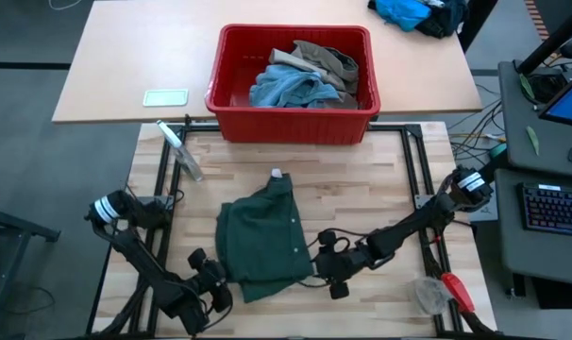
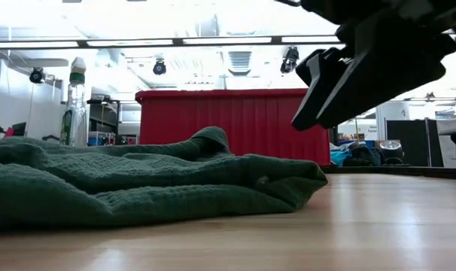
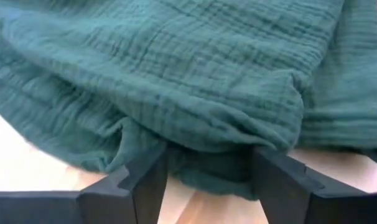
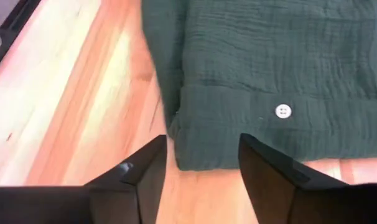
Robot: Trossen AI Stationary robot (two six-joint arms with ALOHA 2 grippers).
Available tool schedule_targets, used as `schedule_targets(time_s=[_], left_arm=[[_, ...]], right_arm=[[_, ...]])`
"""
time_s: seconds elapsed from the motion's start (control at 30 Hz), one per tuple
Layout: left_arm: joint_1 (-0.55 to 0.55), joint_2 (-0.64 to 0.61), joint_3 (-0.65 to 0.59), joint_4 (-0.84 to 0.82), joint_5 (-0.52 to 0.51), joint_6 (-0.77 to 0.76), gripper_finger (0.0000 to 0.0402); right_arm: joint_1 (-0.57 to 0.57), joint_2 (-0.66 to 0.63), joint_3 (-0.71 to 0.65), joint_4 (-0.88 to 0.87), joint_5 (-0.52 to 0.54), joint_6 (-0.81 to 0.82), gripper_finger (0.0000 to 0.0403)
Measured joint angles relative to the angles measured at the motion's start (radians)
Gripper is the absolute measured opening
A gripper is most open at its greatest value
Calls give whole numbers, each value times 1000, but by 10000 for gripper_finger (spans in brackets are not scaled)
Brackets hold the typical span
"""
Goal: Fold Laundry from Bin
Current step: Fold the green polo shirt
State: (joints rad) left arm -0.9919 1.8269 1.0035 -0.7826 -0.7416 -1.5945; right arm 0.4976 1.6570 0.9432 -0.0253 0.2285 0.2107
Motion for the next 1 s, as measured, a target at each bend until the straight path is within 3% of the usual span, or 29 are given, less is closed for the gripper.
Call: schedule_targets(time_s=[0.23, 0.37, 0.47, 0.6, 0.8, 1.0], left_arm=[[0, 65, 0, 50, -38, 11, 194], [0, 74, 0, 65, -45, 12, 150], [0, 74, 8, 65, -82, 27, 92], [0, 74, 26, 61, -134, 58, 13], [-1, 73, 54, 54, -178, 75, 3], [-3, 73, 127, -111, -196, 74, 1]], right_arm=[[0, 73, 0, 53, 5, 27, 205], [-1, 124, 4, 106, 26, 25, 205], [-7, 144, 28, 112, 40, 22, 196], [-24, 146, 47, 108, 27, 14, 151], [-40, 146, 46, 104, -20, 13, 29], [-40, 134, 52, 70, 50, -2, 11]])
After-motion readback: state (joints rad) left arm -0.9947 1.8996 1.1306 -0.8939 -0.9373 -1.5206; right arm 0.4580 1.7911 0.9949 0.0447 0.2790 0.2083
